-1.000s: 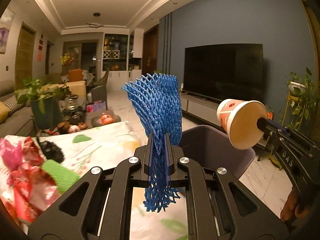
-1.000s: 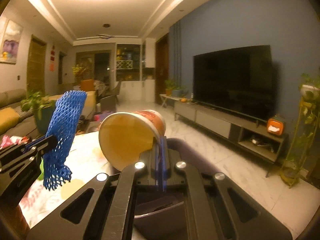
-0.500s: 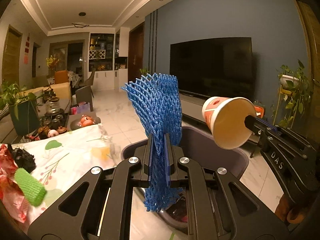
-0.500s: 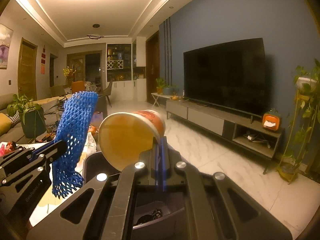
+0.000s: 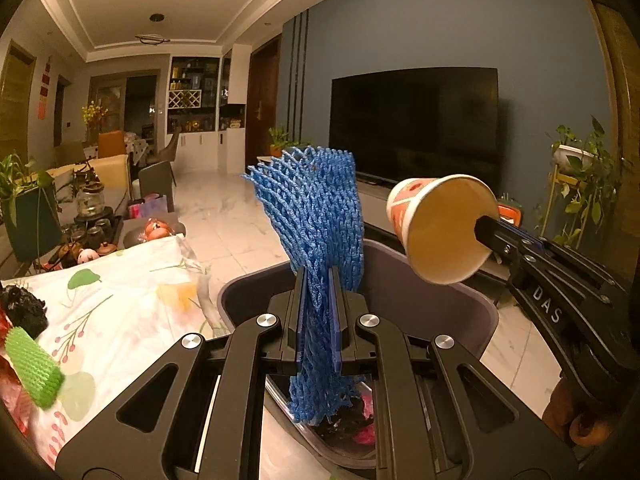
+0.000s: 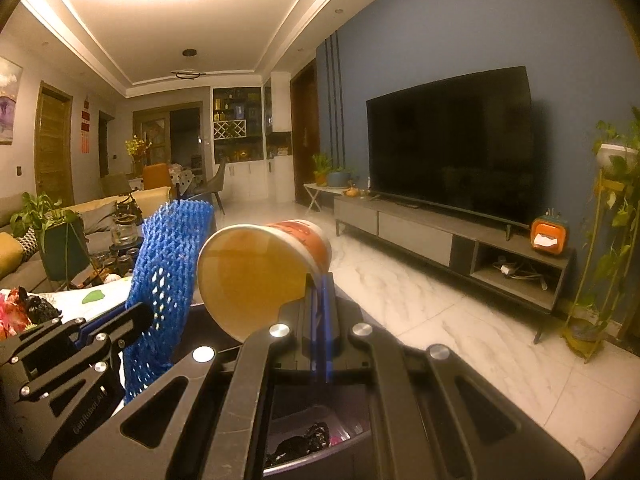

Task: Collect trash
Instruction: 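Carry the blue net and paper cup over the bin and open both grippers, then return to the table and grasp the red snack bag with the right gripper, then grasp a paper cup with the left gripper while the right gripper lifts the red bag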

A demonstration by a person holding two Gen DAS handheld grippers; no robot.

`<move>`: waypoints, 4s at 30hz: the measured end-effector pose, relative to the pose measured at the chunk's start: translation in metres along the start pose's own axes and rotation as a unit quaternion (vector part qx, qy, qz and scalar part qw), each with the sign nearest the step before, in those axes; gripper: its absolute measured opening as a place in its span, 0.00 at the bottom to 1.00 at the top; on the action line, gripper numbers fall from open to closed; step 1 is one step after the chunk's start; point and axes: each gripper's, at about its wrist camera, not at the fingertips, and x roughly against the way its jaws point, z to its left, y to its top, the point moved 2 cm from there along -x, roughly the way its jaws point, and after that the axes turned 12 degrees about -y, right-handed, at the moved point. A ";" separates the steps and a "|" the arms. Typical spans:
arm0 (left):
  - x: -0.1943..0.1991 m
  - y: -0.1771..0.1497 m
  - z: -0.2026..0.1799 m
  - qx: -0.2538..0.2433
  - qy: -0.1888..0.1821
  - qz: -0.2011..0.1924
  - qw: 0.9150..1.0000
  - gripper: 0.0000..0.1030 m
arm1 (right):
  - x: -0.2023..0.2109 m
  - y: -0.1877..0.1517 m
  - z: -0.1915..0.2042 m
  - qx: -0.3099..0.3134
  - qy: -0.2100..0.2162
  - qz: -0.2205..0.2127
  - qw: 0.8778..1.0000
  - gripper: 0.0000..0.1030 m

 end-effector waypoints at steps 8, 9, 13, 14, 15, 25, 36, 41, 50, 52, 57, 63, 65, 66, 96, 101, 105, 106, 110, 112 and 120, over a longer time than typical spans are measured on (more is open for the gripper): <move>-0.005 -0.001 0.008 0.001 -0.007 0.009 1.000 0.46 | -0.012 -0.001 -0.002 -0.005 0.015 0.009 1.000 0.20; -0.003 -0.001 0.011 0.005 -0.008 0.007 1.000 0.53 | -0.013 -0.002 -0.003 -0.008 0.016 0.012 1.000 0.30; 0.004 -0.004 0.020 0.011 0.000 -0.004 1.000 0.67 | -0.010 -0.001 -0.005 -0.011 0.007 0.002 1.000 0.49; 0.006 -0.004 0.023 0.015 0.004 -0.005 1.000 0.70 | -0.009 0.000 -0.005 -0.014 0.008 0.002 1.000 0.49; 0.008 -0.004 0.026 0.019 0.007 -0.006 1.000 0.71 | -0.008 0.000 -0.005 -0.015 0.008 0.001 1.000 0.49; 0.058 -0.011 0.043 0.029 0.067 -0.040 0.997 0.95 | 0.028 0.001 -0.003 -0.018 -0.001 -0.028 0.999 0.75; 0.132 -0.038 0.071 0.064 0.143 -0.039 0.987 0.95 | 0.067 -0.006 0.012 -0.014 0.021 -0.026 0.999 0.83; 0.178 -0.058 0.089 0.066 0.189 -0.035 0.979 0.95 | 0.086 -0.015 0.037 -0.003 0.055 -0.016 0.998 0.83; 0.274 -0.100 0.129 0.092 0.289 -0.040 0.952 0.95 | 0.124 -0.041 0.121 0.038 0.161 0.013 0.986 0.83; 0.291 -0.108 0.137 0.099 0.302 -0.041 0.947 0.95 | 0.134 -0.047 0.143 0.047 0.182 0.012 0.982 0.83; 0.322 -0.127 0.157 0.116 0.319 -0.039 0.940 0.94 | 0.152 -0.062 0.198 0.073 0.227 0.020 0.971 0.83; 0.339 -0.137 0.170 0.136 0.316 -0.040 0.938 0.85 | 0.162 -0.077 0.245 0.088 0.253 0.026 0.963 0.83; 0.336 -0.136 0.172 0.141 0.314 -0.040 0.938 0.78 | 0.165 -0.081 0.253 0.095 0.251 0.025 0.963 0.83; 0.336 -0.136 0.174 0.142 0.313 -0.040 0.938 0.76 | 0.164 -0.083 0.256 0.098 0.252 0.026 0.962 0.83; 0.324 -0.135 0.211 0.185 0.287 -0.016 0.940 0.02 | 0.137 -0.111 0.336 0.151 0.291 0.099 0.939 0.16; 0.332 -0.132 0.208 0.185 0.288 -0.024 0.939 0.02 | 0.141 -0.106 0.327 0.146 0.292 0.087 0.941 0.05; 0.335 -0.129 0.206 0.182 0.291 -0.028 0.939 0.02 | 0.149 -0.098 0.312 0.142 0.289 0.067 0.944 0.03; 0.336 -0.128 0.205 0.181 0.292 -0.028 0.939 0.02 | 0.151 -0.096 0.307 0.138 0.289 0.063 0.945 0.03; 0.336 -0.125 0.202 0.178 0.295 -0.030 0.938 0.02 | 0.156 -0.085 0.286 0.124 0.286 0.050 0.949 0.03; 0.336 -0.123 0.199 0.176 0.297 -0.029 0.938 0.02 | 0.158 -0.078 0.272 0.115 0.282 0.044 0.952 0.03; 0.324 -0.103 0.180 0.155 0.289 -0.027 0.944 0.02 | 0.166 -0.063 0.235 0.102 0.274 0.023 0.956 0.03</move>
